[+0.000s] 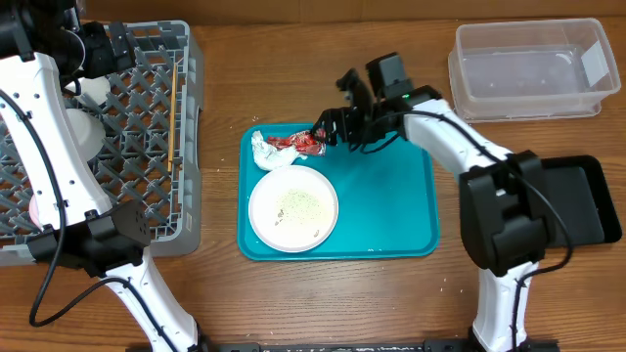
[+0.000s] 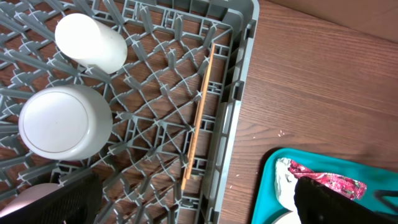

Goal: Sort waste into correct bins and load items into the dishwasher
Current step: 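Reach the right gripper to the tray and grasp the red wrapper, then carry the red wrapper right and drop it into the clear bin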

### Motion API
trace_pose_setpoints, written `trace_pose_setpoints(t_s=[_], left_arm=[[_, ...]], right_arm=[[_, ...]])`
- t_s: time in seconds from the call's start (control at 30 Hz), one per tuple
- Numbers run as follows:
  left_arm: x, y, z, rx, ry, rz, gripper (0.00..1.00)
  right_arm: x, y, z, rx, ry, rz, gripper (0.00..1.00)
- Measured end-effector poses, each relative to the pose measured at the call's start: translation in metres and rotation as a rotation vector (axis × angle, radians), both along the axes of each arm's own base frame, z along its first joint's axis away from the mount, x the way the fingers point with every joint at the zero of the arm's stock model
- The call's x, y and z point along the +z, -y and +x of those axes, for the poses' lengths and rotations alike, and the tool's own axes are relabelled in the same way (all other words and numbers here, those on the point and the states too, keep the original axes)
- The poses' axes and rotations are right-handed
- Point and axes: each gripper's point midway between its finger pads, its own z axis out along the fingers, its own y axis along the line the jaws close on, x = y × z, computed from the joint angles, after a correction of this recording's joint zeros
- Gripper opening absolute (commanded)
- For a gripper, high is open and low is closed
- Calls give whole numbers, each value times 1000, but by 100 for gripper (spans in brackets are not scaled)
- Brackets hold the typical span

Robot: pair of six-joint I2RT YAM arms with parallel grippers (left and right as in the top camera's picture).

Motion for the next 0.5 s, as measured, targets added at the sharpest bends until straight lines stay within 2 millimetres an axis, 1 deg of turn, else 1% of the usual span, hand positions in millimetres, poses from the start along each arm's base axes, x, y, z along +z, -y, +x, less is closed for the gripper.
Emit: trace_pose_setpoints(t_s=[0.13,0.23,0.33,0.43,0.5], left_arm=[[0,0,0,0,0,0,100],[0,0,0,0,0,0,100],[0,0,0,0,0,0,100],[0,0,0,0,0,0,100],[0,0,0,0,0,0,99]], right_arm=[[-11,-16,-10,30,-25,-1,77],[-13,-26,-13,44,-14,-3,76],[-14,-30,-9,36,7,-6,73],[-17,-27,-5,8,9,-33,73],[-20,-24,-3,-9,10,-51,77]])
